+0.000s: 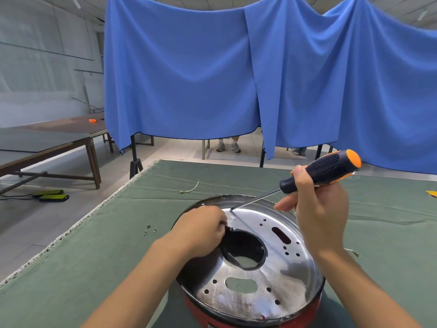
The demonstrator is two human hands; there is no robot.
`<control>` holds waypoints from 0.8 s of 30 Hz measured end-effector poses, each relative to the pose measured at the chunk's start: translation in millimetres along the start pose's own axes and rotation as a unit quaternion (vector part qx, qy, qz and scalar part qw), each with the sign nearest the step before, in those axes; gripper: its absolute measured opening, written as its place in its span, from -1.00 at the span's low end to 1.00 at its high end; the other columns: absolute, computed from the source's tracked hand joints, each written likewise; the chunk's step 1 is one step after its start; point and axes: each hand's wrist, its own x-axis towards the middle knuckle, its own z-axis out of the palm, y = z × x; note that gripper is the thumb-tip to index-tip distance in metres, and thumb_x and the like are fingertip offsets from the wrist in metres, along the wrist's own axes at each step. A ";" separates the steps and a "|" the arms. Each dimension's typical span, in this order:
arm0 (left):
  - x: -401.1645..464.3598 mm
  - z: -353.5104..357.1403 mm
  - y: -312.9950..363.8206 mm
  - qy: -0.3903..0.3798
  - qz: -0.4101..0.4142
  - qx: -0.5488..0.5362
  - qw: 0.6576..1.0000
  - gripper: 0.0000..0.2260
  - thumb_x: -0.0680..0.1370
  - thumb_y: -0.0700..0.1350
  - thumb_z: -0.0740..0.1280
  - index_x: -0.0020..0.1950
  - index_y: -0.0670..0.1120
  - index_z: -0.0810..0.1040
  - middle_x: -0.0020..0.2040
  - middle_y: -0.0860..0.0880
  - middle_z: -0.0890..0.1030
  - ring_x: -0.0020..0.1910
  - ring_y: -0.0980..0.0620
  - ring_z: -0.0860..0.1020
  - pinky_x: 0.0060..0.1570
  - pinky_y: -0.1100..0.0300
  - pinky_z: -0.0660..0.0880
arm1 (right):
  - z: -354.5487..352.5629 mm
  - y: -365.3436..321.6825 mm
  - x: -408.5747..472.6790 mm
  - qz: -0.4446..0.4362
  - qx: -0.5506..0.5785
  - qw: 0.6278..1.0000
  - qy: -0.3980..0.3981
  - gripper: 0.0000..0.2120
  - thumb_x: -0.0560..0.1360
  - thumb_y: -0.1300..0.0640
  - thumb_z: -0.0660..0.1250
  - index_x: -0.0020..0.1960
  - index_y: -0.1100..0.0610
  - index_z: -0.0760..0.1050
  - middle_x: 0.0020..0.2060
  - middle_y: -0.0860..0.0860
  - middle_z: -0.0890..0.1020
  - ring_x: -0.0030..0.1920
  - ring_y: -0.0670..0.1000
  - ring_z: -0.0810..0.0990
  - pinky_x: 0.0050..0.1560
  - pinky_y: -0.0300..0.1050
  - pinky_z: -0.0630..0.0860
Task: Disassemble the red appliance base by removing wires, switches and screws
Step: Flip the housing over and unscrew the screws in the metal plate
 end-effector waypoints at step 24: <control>5.2 8.3 -2.7 0.024 -0.002 0.016 1.000 -0.77 0.51 -0.12 0.12 -0.01 -0.07 0.56 0.05 -0.03 0.60 0.05 -0.14 0.52 0.01 0.04 0.48 | 24.5 -23.0 1.3 -0.059 -0.216 0.974 -0.036 -0.56 0.52 -0.19 0.21 -0.35 0.12 0.37 -0.59 -0.08 0.42 -0.45 -0.05 0.41 -0.43 -0.16 0.23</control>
